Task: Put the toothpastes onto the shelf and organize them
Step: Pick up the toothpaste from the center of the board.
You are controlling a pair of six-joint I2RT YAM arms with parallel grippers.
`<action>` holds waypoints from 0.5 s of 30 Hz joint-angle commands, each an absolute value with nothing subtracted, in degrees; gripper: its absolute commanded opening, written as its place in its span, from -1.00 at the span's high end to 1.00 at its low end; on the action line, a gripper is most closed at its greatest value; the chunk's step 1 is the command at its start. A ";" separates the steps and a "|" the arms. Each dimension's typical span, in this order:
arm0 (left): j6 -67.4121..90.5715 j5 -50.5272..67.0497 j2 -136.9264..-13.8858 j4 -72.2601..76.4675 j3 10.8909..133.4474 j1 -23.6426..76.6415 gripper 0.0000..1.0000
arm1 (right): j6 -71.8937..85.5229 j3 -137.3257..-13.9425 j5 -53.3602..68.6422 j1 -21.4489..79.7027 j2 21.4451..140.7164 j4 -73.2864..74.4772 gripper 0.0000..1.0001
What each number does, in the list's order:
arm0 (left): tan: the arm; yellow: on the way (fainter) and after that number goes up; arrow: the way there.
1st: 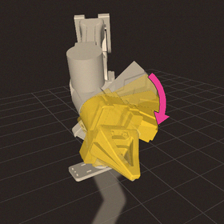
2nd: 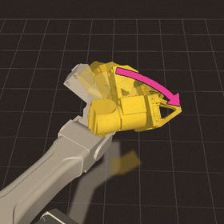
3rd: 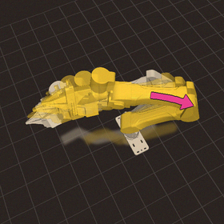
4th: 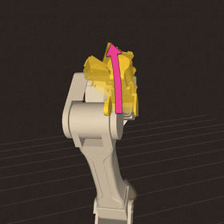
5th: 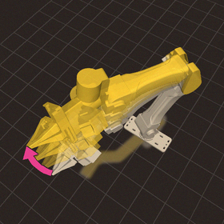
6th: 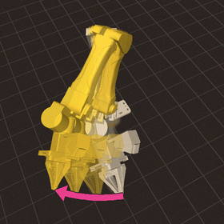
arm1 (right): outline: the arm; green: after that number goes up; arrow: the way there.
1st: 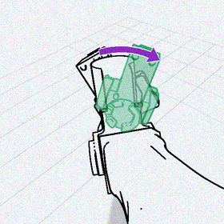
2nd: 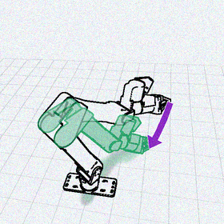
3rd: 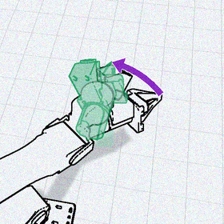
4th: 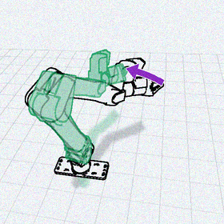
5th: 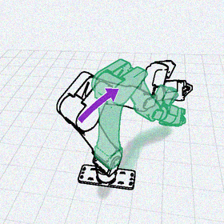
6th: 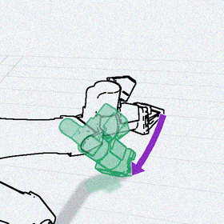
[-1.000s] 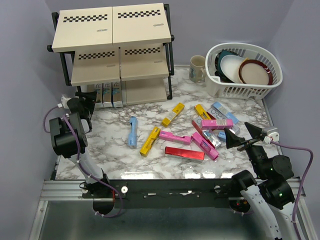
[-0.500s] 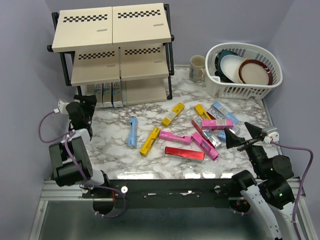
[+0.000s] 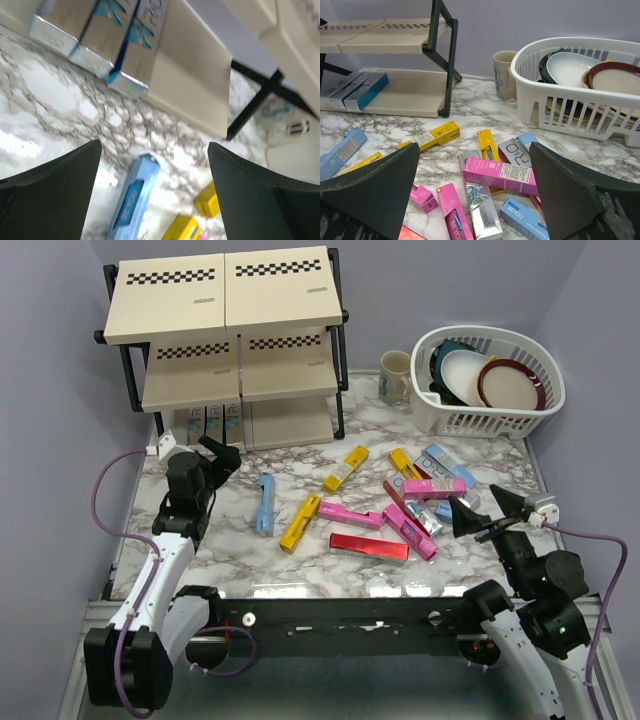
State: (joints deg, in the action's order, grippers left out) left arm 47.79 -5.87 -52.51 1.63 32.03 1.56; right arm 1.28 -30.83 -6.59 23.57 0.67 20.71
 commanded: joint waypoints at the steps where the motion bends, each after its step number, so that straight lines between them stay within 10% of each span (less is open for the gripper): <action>1: 40.17 -9.40 -48.17 -9.48 32.87 10.09 -0.98 | 3.42 -34.62 -9.05 23.99 -12.75 24.42 -1.00; 15: 30.42 -9.58 -42.82 -28.91 43.15 25.05 -0.98 | 3.26 -52.64 10.09 23.99 23.53 41.75 -1.00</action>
State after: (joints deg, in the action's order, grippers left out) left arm 35.62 -9.41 -46.98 -19.92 39.77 24.51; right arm 6.44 -50.39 -1.06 23.59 12.91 34.06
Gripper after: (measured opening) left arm 0.988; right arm 0.998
